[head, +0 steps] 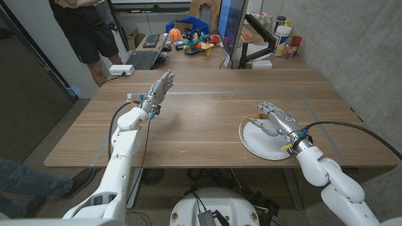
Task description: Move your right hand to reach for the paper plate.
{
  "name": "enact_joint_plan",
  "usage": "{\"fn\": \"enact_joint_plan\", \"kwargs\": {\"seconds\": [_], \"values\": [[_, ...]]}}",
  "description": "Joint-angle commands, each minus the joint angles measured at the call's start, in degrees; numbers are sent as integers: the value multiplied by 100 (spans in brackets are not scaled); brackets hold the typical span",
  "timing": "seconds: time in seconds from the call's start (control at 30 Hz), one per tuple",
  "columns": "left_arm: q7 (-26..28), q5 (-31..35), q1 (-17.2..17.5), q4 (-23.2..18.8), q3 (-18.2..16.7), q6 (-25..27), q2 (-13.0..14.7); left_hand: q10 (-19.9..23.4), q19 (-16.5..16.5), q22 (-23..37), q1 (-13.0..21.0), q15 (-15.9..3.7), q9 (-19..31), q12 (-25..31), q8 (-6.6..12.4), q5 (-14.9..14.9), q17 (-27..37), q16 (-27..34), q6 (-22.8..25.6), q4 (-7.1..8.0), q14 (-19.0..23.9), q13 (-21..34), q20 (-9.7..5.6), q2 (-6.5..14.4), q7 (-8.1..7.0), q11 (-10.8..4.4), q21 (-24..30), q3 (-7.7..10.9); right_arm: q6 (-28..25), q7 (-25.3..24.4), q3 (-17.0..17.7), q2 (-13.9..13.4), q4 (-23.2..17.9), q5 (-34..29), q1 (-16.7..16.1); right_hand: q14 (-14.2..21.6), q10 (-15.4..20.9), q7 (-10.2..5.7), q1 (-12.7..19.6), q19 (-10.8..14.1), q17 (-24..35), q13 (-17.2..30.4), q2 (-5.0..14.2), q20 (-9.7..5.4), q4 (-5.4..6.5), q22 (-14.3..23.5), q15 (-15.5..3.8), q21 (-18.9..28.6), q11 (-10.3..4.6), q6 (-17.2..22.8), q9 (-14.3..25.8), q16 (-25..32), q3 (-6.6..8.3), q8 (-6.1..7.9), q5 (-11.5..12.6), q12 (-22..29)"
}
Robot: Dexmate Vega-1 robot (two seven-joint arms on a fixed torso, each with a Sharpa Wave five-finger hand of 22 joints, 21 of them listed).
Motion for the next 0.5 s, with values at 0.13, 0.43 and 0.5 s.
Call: {"fn": "enact_joint_plan", "kwargs": {"seconds": [0.13,0.43,0.5], "values": [[-6,-5,-4,12,16,7,-22,1,-153,14,7,9,18,-5,-20,-22,14,20,42,-28,-21,-2,38,59,27,-12,-31,8,-220,-20,-74,-160,-80,-245,-63,-21,5,-62,-30,-19,5,-5,30,-3,-32,16,-39,-47,-30,13,11,-13,6,7,40,-8],[1,10,-36,67,31,-14,-28,9,-146,16,2,14,18,-3,-17,-23,14,19,58,-38,-22,-2,43,63,26,10,-56,8,-362,-50,-167,-231,-68,-414,-73,-19,10,-57,-17,-24,-1,-5,42,-2,-42,17,-48,-74,-30,17,11,-12,11,6,47,-14],[-2,9,-41,69,33,-15,-28,5,-143,16,1,11,18,-5,-17,-23,14,17,60,-40,-26,-2,40,64,28,4,-61,9,-406,-44,-190,-241,-63,-444,-72,-20,10,-57,-16,-24,-2,-5,44,-4,-43,17,-54,-78,-31,17,11,-13,12,5,49,-16]]}}
